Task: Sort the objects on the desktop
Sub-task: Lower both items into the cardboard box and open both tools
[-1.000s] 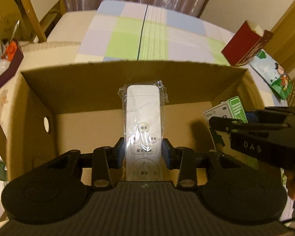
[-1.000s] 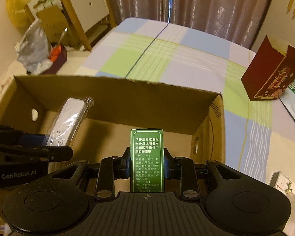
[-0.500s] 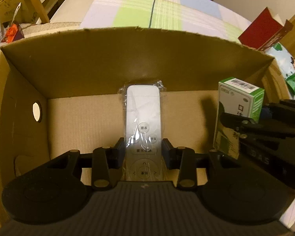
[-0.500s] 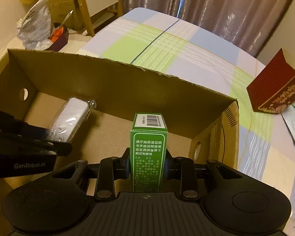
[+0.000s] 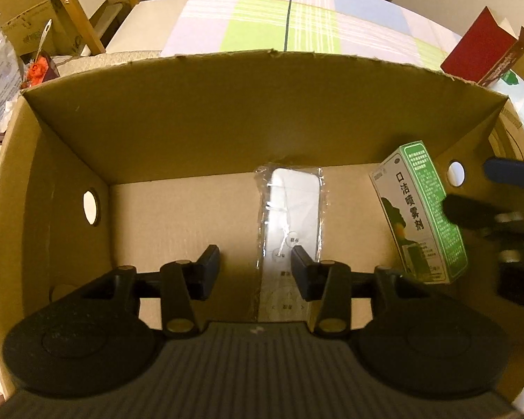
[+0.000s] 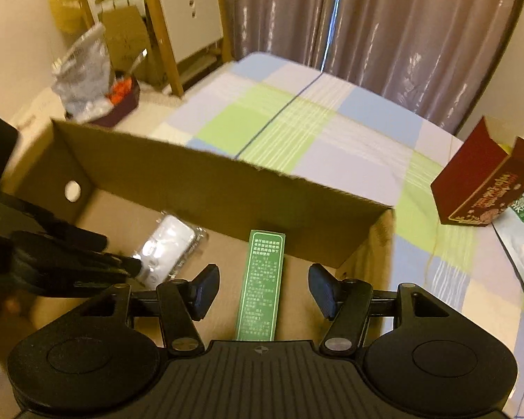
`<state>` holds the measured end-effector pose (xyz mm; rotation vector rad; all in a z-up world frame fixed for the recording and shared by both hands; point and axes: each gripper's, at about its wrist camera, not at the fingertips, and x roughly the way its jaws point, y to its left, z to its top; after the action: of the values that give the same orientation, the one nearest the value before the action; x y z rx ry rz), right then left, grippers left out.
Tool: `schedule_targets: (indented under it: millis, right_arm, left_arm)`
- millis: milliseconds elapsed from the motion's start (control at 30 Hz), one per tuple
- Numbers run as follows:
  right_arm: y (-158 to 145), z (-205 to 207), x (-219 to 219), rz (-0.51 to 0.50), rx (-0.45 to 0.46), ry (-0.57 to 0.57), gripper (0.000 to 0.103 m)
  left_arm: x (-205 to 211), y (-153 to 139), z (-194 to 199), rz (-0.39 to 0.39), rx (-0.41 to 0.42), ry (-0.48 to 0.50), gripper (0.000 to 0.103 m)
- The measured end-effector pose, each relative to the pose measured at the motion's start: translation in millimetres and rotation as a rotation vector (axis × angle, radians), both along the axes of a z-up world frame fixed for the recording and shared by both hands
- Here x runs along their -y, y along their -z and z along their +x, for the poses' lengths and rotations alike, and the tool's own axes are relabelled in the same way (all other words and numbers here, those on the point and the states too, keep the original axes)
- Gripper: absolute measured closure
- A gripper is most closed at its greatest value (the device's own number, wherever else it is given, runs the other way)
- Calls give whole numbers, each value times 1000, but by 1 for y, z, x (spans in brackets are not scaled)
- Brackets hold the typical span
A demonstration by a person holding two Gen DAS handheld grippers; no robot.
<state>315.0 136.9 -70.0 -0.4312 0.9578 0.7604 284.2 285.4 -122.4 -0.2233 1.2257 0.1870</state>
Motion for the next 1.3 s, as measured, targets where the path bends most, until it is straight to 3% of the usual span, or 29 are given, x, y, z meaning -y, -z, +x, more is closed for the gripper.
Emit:
schedule_targets:
  millis: [333, 767, 800, 833, 900, 933, 1300]
  right_arm:
    - [-24, -11, 24, 51, -45, 16, 43]
    - [-21, -32, 24, 39, -67, -28, 43]
    - [-21, -33, 25, 38, -66, -28, 41]
    - [-21, -35, 26, 37, -67, -29, 26]
    - [-23, -41, 28, 42, -42, -30, 11]
    - [-25, -44, 29, 46, -25, -34, 11]
    - [-28, -57, 36, 53, -26, -53, 11]
  left_arm:
    - [12, -19, -9, 43, 38, 35, 61]
    - [17, -59, -47, 117, 115, 11, 43]
    - [18, -61, -50, 120, 120, 7, 43]
    - [18, -64, -53, 123, 124, 3, 42]
    - [19, -69, -59, 134, 134, -3, 36]
    - [19, -71, -62, 141, 140, -7, 32]
    - [27, -94, -88, 178, 183, -36, 30]
